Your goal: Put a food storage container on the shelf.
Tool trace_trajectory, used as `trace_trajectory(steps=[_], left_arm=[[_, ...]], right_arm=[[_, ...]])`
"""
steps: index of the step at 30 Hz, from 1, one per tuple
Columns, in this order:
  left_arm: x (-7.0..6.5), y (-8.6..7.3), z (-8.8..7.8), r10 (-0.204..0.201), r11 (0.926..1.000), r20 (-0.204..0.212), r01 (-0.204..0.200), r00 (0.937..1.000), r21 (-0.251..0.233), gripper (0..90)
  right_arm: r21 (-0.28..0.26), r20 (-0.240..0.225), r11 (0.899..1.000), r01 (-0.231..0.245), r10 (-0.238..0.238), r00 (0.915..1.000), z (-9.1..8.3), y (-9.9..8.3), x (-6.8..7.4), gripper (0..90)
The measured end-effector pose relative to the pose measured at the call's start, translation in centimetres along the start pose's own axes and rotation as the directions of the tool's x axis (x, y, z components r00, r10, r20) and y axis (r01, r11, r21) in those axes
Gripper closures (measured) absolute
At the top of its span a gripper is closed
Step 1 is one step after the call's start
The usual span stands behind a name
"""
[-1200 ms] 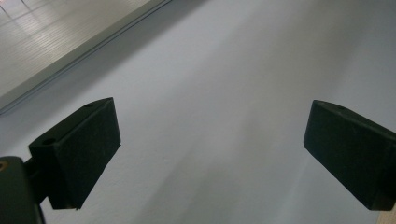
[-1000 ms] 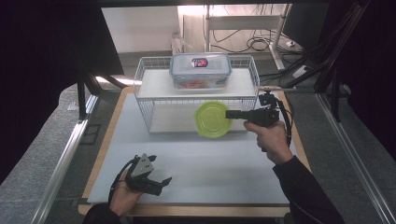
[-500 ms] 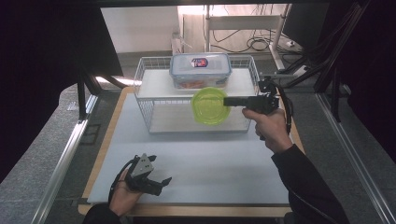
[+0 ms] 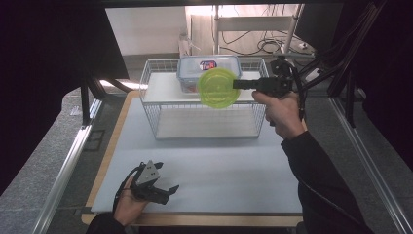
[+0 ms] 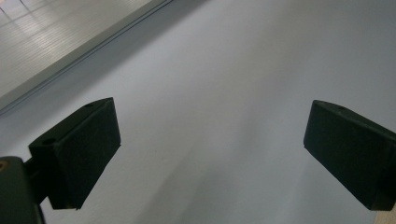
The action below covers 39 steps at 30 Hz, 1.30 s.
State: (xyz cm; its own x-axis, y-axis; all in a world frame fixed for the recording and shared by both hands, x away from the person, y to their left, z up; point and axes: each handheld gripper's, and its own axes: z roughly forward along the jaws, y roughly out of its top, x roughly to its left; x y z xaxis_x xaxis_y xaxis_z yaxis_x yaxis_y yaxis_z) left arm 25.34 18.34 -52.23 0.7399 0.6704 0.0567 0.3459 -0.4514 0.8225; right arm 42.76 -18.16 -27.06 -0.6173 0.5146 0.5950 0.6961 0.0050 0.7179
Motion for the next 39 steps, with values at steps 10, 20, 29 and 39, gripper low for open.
trace_trajectory(steps=[10,20,29,39], left_arm=[[0.0,0.0,-0.1,0.003,1.0,0.006,-0.003,1.0,0.002,3.5],[0.0,0.0,-0.1,0.007,1.0,0.008,-0.007,0.9999,0.0,3.5],[0.0,0.0,-0.2,0.005,1.0,0.013,-0.005,0.9999,-0.004,3.6],[0.0,0.0,-0.2,0.005,1.0,0.018,-0.005,0.9998,-0.006,3.6]], right_arm=[[-0.055,0.061,0.998,-0.009,0.012,0.9981,0.8,3.2,0.5,81.6],[-0.095,0.138,0.995,-0.033,0.046,0.9894,2.8,6.1,0.2,81.5],[-0.09,0.181,0.994,-0.062,0.078,0.9805,5.0,7.9,-0.4,81.3],[-0.095,0.182,0.989,-0.111,0.127,0.9751,6.3,8.7,-1.7,79.5]])
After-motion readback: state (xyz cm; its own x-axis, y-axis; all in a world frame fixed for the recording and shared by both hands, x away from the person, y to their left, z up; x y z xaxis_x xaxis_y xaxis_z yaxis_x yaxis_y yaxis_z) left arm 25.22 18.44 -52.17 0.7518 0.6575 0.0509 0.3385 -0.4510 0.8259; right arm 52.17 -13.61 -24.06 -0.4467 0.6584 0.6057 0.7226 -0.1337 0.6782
